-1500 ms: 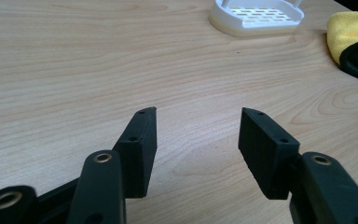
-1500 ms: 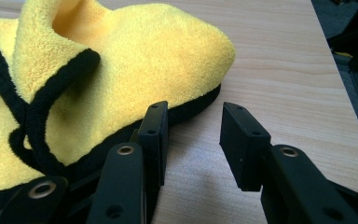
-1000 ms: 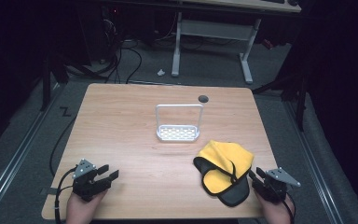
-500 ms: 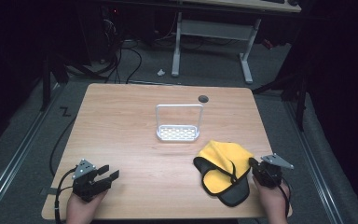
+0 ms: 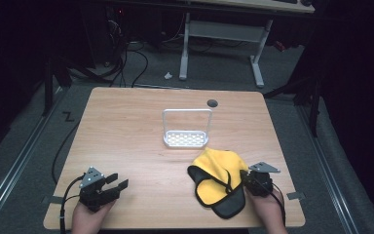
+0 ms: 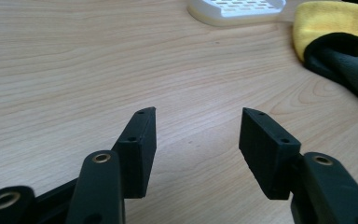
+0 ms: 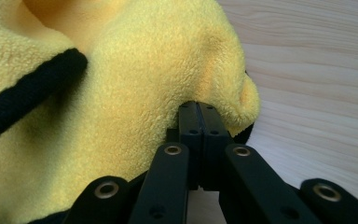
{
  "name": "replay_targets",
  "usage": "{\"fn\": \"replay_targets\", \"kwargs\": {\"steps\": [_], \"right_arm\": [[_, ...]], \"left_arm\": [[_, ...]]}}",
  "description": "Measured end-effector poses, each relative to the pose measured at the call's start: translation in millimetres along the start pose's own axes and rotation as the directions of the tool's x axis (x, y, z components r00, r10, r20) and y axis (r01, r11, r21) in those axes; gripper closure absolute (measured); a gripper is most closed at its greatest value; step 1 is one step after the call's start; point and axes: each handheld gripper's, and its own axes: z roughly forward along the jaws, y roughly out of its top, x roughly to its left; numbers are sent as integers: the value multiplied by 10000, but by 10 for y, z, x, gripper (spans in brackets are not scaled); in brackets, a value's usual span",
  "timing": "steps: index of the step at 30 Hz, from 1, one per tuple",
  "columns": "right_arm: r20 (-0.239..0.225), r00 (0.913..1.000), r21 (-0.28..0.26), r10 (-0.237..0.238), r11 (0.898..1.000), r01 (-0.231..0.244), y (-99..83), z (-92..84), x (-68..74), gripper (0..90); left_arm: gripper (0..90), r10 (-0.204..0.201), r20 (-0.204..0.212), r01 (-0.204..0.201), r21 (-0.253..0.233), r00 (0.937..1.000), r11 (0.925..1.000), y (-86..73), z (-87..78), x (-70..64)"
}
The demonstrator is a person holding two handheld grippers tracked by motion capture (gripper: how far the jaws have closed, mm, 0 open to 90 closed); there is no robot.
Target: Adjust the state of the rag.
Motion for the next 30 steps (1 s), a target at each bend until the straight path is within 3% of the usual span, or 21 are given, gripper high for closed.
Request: {"fn": "replay_targets", "kwargs": {"steps": [6, 13, 19, 22, 25, 30], "right_arm": [[-746, 9956, 16, -567, 9984, 570, 74, 68, 383, 900], [-1417, 9793, -41, -1444, 9894, 1453, 143, 131, 772, 900], [-1697, 9614, -136, -2167, 9760, 2176, 170, 155, 1037, 900], [-1661, 9539, -211, -2501, 9680, 2501, 172, 159, 1098, 900], [-1725, 9535, -223, -2470, 9688, 2470, 168, 158, 1093, 900], [-1731, 9537, -288, -2460, 9692, 2447, 159, 157, 1090, 900]], "left_arm": [[463, 299, 212, -304, 235, 9993, 9993, -4, 73, -123], [454, 551, 621, -576, 394, 9965, 9976, 1, 169, -285], [413, 1305, 1256, -1337, 174, 9835, 9909, 72, 209, -605], [388, 1583, 1614, -1615, 69, 9741, 9868, 105, 234, -777], [367, 1780, 1889, -1811, -6, 9657, 9835, 134, 270, -904], [362, 1641, 2203, -1676, -31, 9615, 9859, 198, 365, -993]]}}
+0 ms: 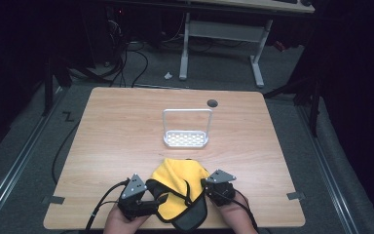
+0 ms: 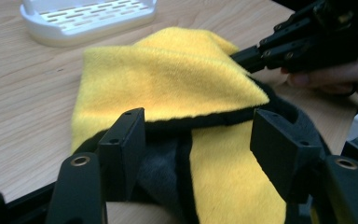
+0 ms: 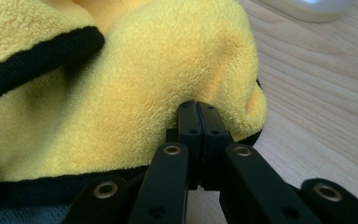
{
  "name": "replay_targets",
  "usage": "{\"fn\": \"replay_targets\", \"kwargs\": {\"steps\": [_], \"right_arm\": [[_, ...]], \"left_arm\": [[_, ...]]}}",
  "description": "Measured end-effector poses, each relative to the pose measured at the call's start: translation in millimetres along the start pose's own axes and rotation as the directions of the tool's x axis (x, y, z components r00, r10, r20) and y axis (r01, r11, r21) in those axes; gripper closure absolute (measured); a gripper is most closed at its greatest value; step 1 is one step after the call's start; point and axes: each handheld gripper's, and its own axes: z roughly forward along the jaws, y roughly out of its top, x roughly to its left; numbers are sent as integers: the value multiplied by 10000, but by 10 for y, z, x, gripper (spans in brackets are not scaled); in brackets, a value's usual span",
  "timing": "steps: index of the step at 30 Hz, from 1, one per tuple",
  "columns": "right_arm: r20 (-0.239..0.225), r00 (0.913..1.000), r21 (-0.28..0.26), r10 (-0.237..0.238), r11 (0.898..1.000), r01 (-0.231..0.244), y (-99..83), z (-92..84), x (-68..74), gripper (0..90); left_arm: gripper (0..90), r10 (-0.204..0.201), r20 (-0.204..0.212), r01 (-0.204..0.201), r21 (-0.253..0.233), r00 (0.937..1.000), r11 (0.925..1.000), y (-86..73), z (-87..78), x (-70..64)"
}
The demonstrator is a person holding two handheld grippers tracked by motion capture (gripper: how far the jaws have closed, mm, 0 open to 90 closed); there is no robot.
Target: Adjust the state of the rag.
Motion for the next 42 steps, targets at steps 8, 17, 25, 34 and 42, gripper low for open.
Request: {"fn": "replay_targets", "kwargs": {"steps": [8, 17, 25, 34, 42], "right_arm": [[27, 10000, -4, -19, 10000, 19, -2, -2, 8, 899], [-117, 9999, -72, -31, 10000, 30, -7, 4, -13, 897], [-115, 9998, -108, -133, 9999, 132, -9, 5, -10, 897], [9, 9996, -102, -273, 9996, 273, -12, 3, 7, 897], [178, 9990, -103, -402, 9991, 404, -18, -1, -10, 897]], "left_arm": [[338, -387, 392, 394, -166, 9985, 9991, 243, 228, -34], [383, 598, -299, -546, 1516, 9978, 9869, 215, 639, -240], [785, 324, -779, -219, 1326, 9964, 9909, 178, 544, -118], [823, -359, -1018, 395, 339, 9942, 9986, 194, 129, 118], [824, -984, -1780, 1026, 144, 9791, 9946, -26, -269, 495]]}}
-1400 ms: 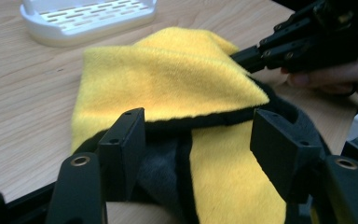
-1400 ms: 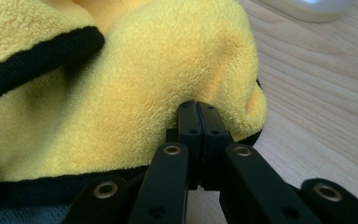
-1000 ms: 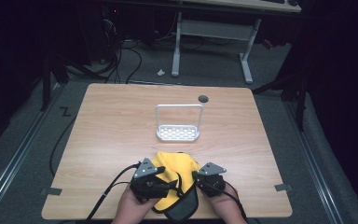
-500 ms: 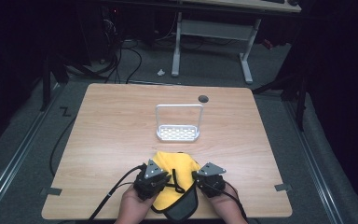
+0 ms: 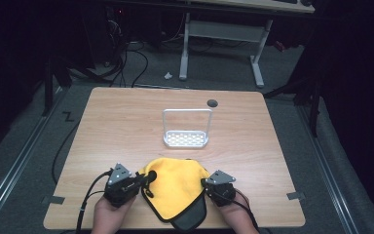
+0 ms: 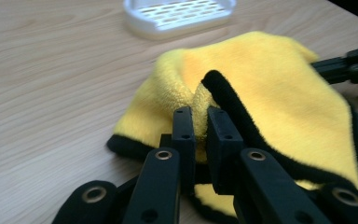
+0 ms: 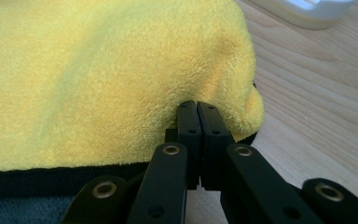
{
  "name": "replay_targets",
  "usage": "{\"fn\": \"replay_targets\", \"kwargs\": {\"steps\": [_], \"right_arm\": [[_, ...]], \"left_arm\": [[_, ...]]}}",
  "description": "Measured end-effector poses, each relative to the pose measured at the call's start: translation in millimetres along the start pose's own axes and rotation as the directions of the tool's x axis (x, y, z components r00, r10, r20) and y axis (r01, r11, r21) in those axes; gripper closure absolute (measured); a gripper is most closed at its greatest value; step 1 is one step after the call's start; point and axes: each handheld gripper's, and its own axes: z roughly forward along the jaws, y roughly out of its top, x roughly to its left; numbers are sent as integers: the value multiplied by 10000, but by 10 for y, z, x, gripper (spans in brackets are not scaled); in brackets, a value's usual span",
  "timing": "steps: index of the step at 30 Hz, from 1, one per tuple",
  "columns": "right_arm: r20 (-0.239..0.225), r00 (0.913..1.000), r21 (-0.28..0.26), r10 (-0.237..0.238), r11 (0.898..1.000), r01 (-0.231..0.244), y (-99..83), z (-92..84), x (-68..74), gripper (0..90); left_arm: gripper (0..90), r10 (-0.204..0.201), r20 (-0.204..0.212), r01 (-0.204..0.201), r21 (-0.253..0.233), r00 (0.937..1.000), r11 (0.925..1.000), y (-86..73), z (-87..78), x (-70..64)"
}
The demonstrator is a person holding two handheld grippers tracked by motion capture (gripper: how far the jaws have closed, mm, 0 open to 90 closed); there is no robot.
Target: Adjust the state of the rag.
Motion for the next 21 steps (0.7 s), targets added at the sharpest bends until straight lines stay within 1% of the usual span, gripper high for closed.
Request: {"fn": "replay_targets", "kwargs": {"steps": [3, 6, 8, 10, 12, 14, 15, 16, 17, 18, 19, 21], "right_arm": [[147, 9999, 24, 58, 10000, -58, -8, -4, -34, 897], [328, 9993, 63, 170, 9998, -172, -17, -9, -85, 897], [464, 9987, 57, 220, 9997, -223, -29, -13, -119, 898], [612, 9977, 59, 285, 9996, -289, -40, -18, -153, 897], [754, 9967, 68, 293, 9995, -299, -44, -16, -183, 896], [963, 9950, 95, 255, 9996, -266, -45, -12, -202, 893], [1119, 9935, 85, 191, 9998, -202, -48, -8, -218, 891], [1188, 9926, 116, 252, 9996, -268, -53, -13, -237, 882], [1128, 9928, 67, 400, 9991, -410, -58, -26, -261, 863], [1097, 9927, -26, 502, 9987, -502, -63, -57, -275, 848], [1101, 9924, -163, 552, 9984, -537, -64, -101, -281, 841], [1063, 9923, -479, 641, 9971, -593, -61, -206, -263, 818]], "left_arm": [[824, -377, -29, 377, -47, 9993, 9993, -85, -28, 139], [824, -549, -171, 551, 138, 9983, 9984, -133, -1, 254], [823, -831, -275, 836, 179, 9962, 9963, -150, 11, 343], [814, -947, -462, 964, 360, 9944, 9947, -171, 35, 397], [799, -917, -663, 950, 473, 9936, 9944, -191, 45, 428], [774, -897, -1048, 962, 584, 9904, 9936, -212, 26, 440], [726, -937, -1183, 1018, 648, 9886, 9927, -234, 2, 455], [677, -1180, -1221, 1264, 633, 9855, 9900, -264, -25, 476], [661, -1487, -1150, 1558, 561, 9822, 9862, -289, -63, 496], [661, -1684, -1074, 1736, 413, 9798, 9839, -300, -104, 498], [656, -1734, -1006, 1769, 263, 9797, 9839, -290, -142, 483], [633, -1447, -1017, 1442, -119, 9842, 9895, -233, -210, 400]]}}
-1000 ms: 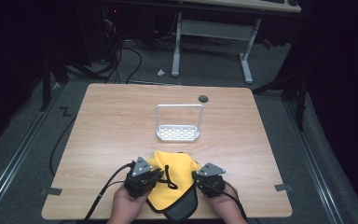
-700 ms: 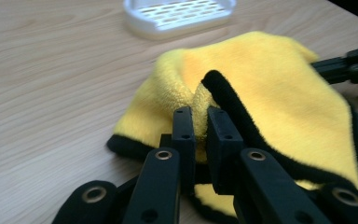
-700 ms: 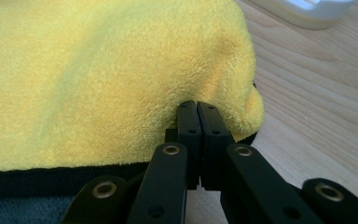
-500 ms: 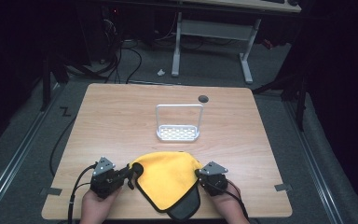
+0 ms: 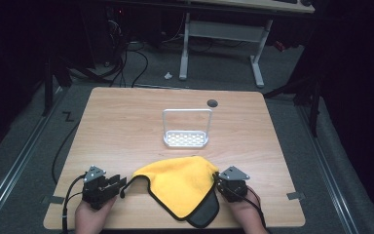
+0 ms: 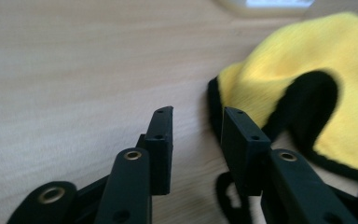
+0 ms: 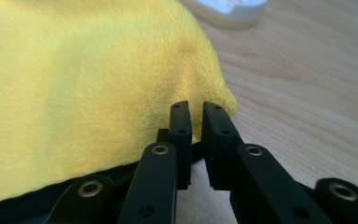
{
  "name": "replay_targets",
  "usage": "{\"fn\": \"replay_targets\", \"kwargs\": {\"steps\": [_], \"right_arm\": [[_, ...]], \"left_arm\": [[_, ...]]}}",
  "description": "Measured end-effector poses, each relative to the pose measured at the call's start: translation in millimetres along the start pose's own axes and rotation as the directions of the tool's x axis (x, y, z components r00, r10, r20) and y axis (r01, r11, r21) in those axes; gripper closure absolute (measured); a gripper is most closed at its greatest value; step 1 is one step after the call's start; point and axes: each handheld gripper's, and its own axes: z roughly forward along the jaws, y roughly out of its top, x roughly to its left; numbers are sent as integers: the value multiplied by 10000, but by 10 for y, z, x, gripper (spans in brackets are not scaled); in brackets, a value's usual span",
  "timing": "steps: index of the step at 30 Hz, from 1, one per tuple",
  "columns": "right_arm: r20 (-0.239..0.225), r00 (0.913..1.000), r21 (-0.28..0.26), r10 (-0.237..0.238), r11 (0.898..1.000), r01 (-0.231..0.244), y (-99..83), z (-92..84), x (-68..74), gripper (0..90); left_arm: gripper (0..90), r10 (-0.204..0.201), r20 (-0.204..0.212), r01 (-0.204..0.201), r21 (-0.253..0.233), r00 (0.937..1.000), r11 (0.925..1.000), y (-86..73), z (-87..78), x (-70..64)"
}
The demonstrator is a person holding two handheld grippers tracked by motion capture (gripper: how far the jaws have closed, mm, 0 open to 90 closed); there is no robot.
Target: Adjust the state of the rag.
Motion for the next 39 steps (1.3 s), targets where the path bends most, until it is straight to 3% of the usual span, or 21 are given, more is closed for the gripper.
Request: {"fn": "replay_targets", "kwargs": {"steps": [3, 6, 8, 9, 10, 11, 14, 15, 17, 18, 21, 23, 26, 29, 32, 35, 37, 39], "right_arm": [[-137, 9998, -257, -106, 9996, 102, -18, -112, 52, 780], [-178, 9998, -207, -87, 9998, 83, -60, -154, 58, 767], [-125, 9999, -171, 66, 9998, -68, -76, -167, 20, 767], [-116, 9998, -179, 171, 9997, -173, -82, -170, 1, 766], [-94, 9997, -195, 239, 9995, -241, -86, -173, -14, 766], [-83, 9996, -186, 277, 9994, -279, -87, -176, -22, 765], [-94, 9996, -186, 284, 9994, -286, -92, -180, -26, 766], [-104, 9996, -177, 275, 9995, -277, -95, -181, -22, 765], [-140, 9994, -139, 319, 9994, -321, -99, -182, -18, 762], [-224, 9991, -141, 371, 9992, -375, -104, -185, -17, 760], [-322, 9988, -82, 355, 9993, -358, -133, -221, 4, 751], [-435, 9984, -89, 350, 9993, -354, -162, -256, 36, 742], [-716, 9969, 40, 329, 9995, -327, -198, -286, 93, 734], [-836, 9964, 340, 159, 9993, -131, -218, -259, 158, 731], [-822, 9965, 609, 158, 9981, -108, -230, -207, 181, 731], [-699, 9972, 643, 256, 9977, -212, -240, -214, 150, 728], [-587, 9971, 561, 483, 9974, -450, -239, -252, 99, 792], [-550, 9983, 555, 195, 9983, -165, -249, -248, 111, 882]], "left_arm": [[599, 713, 131, -707, -407, 9974, 9967, 66, -61, -208], [578, 1573, 560, -1539, -611, 9860, 9862, 97, -64, -488], [566, 1762, 1296, -1713, -487, 9758, 9840, 83, -4, -655], [554, 1762, 1296, -1713, -487, 9758, 9840, 83, -4, -655], [544, 1925, 2021, -1902, -307, 9603, 9813, 33, 98, -825], [533, 2023, 2361, -2060, -94, 9504, 9785, 0, 167, -910], [496, 2544, 2892, -2766, 381, 9229, 9602, -89, 353, -1138], [482, 2513, 3164, -2822, 553, 9147, 9578, -104, 400, -1193], [440, 2217, 3727, -2717, 868, 9011, 9585, -122, 475, -1287], [431, 2300, 3834, -2834, 884, 8945, 9549, -141, 497, -1336], [413, 2867, 3777, -3496, 1085, 8804, 9306, -213, 576, -1444], [412, 3126, 3660, -3680, 911, 8766, 9253, -235, 576, -1466], [461, 3372, 3419, -3871, 880, 8772, 9178, -245, 566, -1476], [606, 3787, 3035, -4206, 846, 8743, 9033, -270, 543, -1488], [737, 3959, 2823, -4356, 924, 8738, 8954, -283, 535, -1485], [828, 3851, 2818, -4246, 935, 8788, 9005, -284, 534, -1450], [861, 3796, 2855, -4202, 955, 8800, 9024, -282, 534, -1441], [872, 3817, 2832, -4213, 931, 8798, 9021, -285, 533, -1443]]}}
